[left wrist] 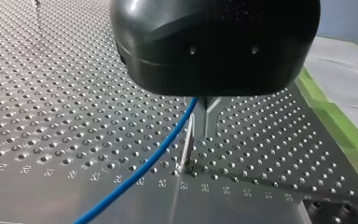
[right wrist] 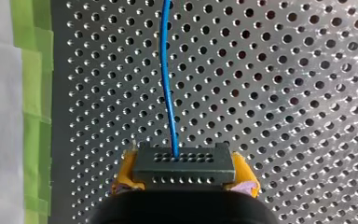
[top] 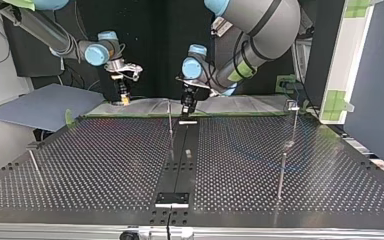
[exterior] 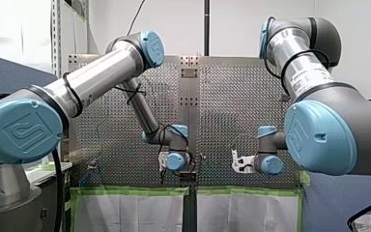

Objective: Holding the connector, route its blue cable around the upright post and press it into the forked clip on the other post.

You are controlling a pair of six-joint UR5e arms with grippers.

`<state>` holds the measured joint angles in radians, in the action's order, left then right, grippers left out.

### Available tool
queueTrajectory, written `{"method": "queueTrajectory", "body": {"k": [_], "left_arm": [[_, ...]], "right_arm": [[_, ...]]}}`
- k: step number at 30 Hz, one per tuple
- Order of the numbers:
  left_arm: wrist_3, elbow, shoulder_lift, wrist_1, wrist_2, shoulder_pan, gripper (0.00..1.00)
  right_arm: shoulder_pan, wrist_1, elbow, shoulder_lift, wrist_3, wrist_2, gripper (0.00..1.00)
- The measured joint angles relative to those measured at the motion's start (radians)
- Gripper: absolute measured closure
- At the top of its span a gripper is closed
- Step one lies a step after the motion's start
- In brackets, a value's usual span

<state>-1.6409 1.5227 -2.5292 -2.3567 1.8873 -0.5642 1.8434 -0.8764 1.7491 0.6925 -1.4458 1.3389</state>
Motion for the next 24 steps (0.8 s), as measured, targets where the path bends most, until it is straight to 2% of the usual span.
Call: {"method": "queueTrajectory", "body": {"k": [8,13,24], "left_arm": [[0.005,-0.052,-0.024,-0.027,-0.001,0.001,0.99],[0.009,-0.095,-0.051,-0.058,-0.002,0.003,0.99],[0.009,-0.165,-0.056,-0.112,-0.003,0.014,0.99]], "right_arm": [[-0.002,0.0,-0.02,-0.001,0.013,0.01,1.0],[-0.007,0.003,-0.034,-0.001,0.022,0.031,1.0],[-0.022,0.011,-0.058,0.0,0.031,0.05,1.0]]}}
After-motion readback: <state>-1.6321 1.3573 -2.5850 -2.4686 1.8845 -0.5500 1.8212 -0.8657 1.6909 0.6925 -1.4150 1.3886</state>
